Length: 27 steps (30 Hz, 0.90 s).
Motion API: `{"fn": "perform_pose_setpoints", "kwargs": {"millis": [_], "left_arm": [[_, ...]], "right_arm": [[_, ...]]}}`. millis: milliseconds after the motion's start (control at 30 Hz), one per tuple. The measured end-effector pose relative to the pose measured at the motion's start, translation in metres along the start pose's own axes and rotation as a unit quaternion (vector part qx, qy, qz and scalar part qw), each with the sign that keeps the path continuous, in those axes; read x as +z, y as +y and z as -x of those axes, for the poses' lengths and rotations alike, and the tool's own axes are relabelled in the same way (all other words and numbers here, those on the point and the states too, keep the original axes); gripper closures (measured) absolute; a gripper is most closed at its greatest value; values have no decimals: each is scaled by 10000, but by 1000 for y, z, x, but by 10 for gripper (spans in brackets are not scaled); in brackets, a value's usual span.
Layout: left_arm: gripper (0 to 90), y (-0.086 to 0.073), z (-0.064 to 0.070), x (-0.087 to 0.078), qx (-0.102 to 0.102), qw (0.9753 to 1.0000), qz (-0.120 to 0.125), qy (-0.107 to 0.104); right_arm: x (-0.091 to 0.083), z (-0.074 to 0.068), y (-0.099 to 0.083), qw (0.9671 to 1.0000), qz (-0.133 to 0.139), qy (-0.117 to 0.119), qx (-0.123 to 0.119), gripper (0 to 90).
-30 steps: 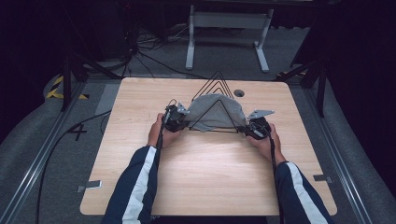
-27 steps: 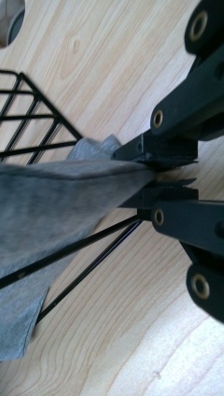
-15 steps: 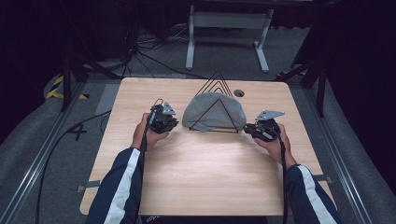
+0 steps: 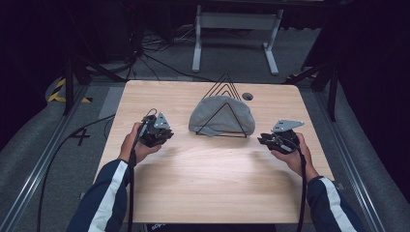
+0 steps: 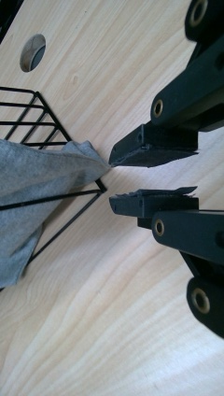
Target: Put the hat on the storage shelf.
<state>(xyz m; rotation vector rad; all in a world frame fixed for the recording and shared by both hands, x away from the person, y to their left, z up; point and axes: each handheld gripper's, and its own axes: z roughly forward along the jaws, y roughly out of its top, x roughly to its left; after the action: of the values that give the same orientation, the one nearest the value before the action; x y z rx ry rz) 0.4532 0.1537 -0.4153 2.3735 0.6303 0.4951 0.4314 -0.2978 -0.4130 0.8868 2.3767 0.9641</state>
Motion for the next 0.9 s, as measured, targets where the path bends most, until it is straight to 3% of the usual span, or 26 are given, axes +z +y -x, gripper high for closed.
{"fn": "perform_pose_setpoints", "kwargs": {"millis": [333,800,900], "left_arm": [[802,-29,9,-28,-18,10000,-54,31],[761,-62,24,-46,19,10000,-52,-53],[740,-68,26,-48,16,9999,-96,-45]], "right_arm": [[-20,-8,-14,9998,-86,-28,-156,732],[-40,-16,-35,9989,-237,-147,-368,689],[-45,-16,-43,9992,-239,-117,-290,672]]}}
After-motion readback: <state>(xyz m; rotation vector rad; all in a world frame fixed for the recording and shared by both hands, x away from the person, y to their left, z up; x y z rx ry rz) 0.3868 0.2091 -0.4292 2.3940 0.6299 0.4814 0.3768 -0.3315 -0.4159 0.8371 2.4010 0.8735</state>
